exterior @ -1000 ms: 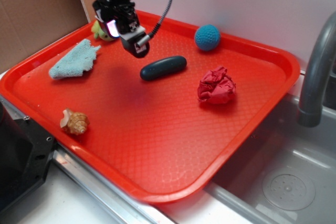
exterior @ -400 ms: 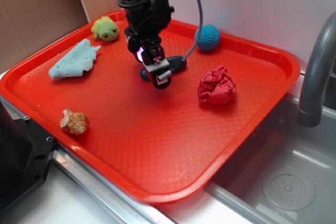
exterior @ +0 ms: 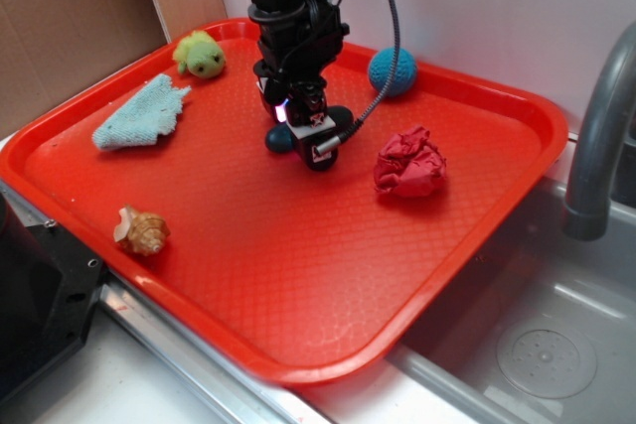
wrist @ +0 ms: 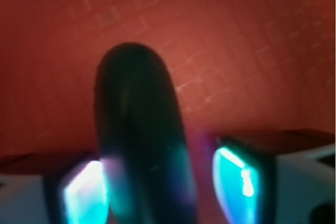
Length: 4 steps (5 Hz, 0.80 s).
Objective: Grab the plastic pickle.
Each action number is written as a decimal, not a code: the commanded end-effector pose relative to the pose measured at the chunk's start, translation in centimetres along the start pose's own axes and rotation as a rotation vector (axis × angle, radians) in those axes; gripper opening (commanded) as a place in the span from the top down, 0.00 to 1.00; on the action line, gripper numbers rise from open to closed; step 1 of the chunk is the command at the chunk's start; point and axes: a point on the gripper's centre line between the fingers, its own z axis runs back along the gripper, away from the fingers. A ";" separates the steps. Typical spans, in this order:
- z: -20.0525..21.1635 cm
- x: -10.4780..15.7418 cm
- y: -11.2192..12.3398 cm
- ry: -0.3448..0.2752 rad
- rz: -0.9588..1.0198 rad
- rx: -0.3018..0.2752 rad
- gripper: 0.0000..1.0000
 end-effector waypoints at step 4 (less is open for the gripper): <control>19.3 -10.0 2.2 -0.118 0.599 -0.058 1.00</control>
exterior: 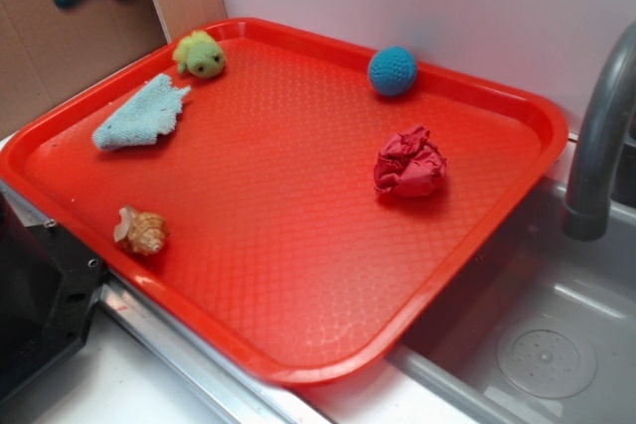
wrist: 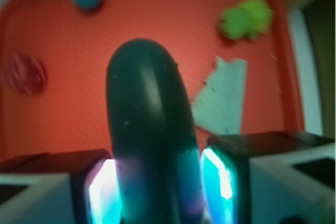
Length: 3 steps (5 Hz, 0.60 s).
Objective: Grab the plastic pickle.
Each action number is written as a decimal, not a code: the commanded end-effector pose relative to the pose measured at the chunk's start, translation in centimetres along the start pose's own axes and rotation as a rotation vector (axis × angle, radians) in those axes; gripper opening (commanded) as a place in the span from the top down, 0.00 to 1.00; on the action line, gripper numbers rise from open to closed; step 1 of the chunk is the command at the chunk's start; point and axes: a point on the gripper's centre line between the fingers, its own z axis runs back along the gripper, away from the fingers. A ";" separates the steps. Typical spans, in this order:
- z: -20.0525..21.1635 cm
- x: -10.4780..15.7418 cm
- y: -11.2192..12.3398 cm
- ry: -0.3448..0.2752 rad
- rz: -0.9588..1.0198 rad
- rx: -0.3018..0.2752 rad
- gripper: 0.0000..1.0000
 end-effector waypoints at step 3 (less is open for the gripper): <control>1.3 1.2 -4.9 0.001 0.033 0.123 1.00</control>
